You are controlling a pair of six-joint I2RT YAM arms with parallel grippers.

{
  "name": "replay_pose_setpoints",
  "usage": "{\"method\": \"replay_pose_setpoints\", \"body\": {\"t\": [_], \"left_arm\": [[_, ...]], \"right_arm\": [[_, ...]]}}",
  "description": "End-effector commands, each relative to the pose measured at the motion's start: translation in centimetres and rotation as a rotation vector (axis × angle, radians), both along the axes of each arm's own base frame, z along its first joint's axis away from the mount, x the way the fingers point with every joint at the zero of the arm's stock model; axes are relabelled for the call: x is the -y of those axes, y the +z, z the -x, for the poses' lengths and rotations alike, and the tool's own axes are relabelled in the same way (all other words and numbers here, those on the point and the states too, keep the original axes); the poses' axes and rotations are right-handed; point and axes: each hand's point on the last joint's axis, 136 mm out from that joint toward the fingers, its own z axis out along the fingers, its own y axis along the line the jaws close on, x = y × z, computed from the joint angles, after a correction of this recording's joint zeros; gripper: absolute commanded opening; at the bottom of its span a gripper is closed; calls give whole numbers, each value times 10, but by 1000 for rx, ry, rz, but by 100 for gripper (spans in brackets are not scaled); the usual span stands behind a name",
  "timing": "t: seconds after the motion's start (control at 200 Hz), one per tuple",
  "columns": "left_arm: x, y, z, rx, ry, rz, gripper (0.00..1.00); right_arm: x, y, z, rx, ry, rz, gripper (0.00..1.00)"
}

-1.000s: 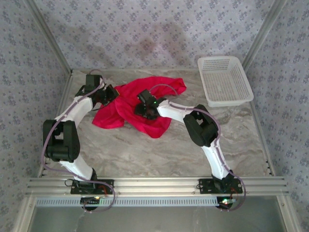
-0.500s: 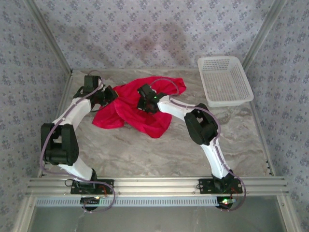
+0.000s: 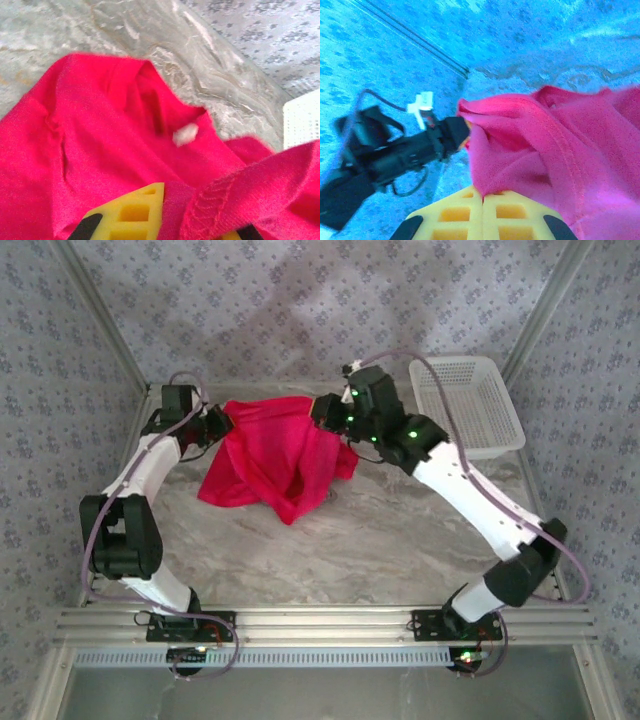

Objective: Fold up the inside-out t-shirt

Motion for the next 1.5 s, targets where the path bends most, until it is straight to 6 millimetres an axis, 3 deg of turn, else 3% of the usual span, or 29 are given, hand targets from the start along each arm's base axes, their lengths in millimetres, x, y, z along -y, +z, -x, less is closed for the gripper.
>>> {"method": "replay_pose_setpoints", "body": {"t": [0.0, 0.065, 0.125, 0.165, 0.215, 0.305, 0.365, 0.46, 0.535, 0.635, 0.874, 1.004, 1.064, 1.104, 1.209, 1.344, 1.499], "left_arm": [[13, -4, -9, 40, -58, -59, 0], [21, -13, -8, 56, -104, -150, 0], [20, -18, -2, 73, -123, -272, 8], [17, -18, 2, 94, -118, -331, 21], [16, -14, 9, 131, -118, -369, 45], [16, -2, 26, 209, -136, -430, 60], [31, 7, 41, 309, -201, -422, 65], [74, 21, 70, 502, -340, -316, 75], [108, 24, 91, 578, -439, -261, 77], [139, 12, 104, 576, -541, -242, 78], [158, -26, 95, 456, -607, -260, 79], [159, -40, 88, 415, -601, -280, 77], [158, -45, 85, 398, -600, -286, 68], [156, -46, 82, 384, -594, -291, 52], [143, -35, 73, 341, -547, -282, 0], [126, 6, 67, 342, -476, -272, 0], [133, 58, 75, 392, -456, -210, 0]], "right_arm": [[0, -31, -9, -63, 15, 36, 0], [-3, -52, -23, -119, 17, 32, 0], [-7, -74, -38, -164, 13, 42, 0], [-8, -86, -46, -185, 6, 55, 0], [-9, -103, -53, -215, 2, 70, 0], [-11, -121, -61, -260, 9, 54, 0], [-13, -124, -62, -266, 13, 36, 0], [-15, -120, -62, -259, 18, 23, 0], [-17, -115, -61, -252, 24, 18, 0], [-17, -110, -60, -244, 26, 17, 0], [-10, -101, -56, -230, 18, 17, 0], [-7, -95, -55, -221, 13, 12, 0], [-7, -95, -55, -221, 13, 13, 0], [-6, -97, -55, -224, 12, 17, 0], [1, -107, -57, -238, -3, 41, 0], [27, -125, -64, -245, -65, 123, 0], [68, -139, -73, -247, -150, 226, 0]]}}
